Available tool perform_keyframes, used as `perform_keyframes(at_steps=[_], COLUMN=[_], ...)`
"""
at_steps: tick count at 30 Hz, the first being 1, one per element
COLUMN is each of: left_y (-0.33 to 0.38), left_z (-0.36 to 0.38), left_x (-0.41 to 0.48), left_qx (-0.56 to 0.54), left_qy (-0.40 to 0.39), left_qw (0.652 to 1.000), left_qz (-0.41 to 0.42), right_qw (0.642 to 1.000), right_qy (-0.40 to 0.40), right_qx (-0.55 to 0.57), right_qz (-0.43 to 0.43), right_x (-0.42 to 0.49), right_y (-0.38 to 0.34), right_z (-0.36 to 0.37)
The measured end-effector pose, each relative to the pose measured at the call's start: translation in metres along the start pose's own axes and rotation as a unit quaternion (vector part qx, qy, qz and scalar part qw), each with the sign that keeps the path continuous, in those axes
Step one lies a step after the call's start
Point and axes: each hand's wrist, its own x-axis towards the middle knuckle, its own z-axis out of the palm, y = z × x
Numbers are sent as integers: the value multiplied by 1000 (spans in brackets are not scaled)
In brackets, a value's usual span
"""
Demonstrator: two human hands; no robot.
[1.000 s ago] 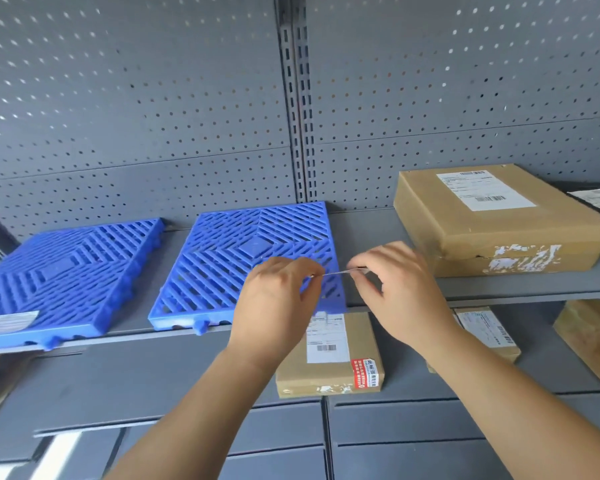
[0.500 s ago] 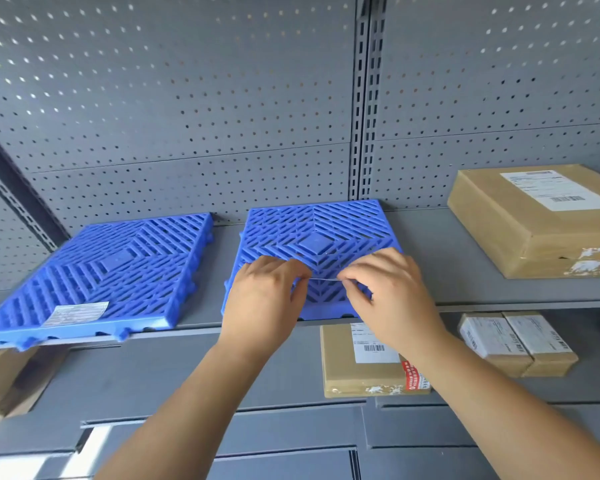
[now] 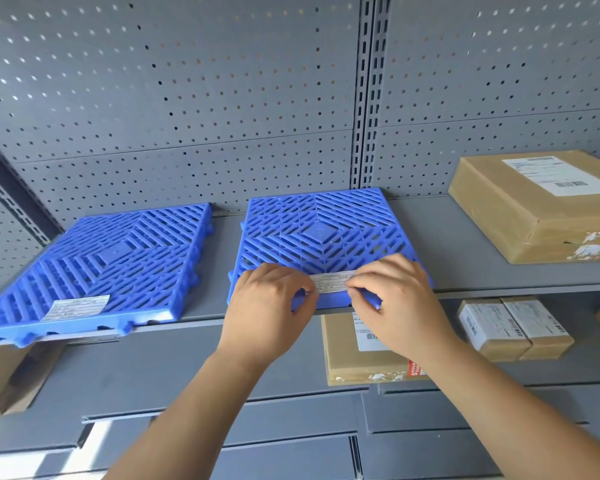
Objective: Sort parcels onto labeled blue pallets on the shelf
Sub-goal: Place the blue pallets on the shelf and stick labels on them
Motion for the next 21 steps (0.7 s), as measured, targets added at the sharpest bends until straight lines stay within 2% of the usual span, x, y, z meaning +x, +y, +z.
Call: perform_keyframes(at_steps=[6,15,21], left_y=[-2,5,8], left_z=[1,0,0], left_x=[-3,-6,-11], left_qx=[-25,-19,-47], left_qy=[-7,9,18], left_qw=[999,998,996], left_qz=[-45,-66,-80], right_qw=[1000,1000,998], right_qy=[-4,-8,42], right_qx=[6,2,10], right_qz=[-8,-16,54], right_x=[-3,-4,-5], right_y=[2,0,3], right_z=[0,-1,-9])
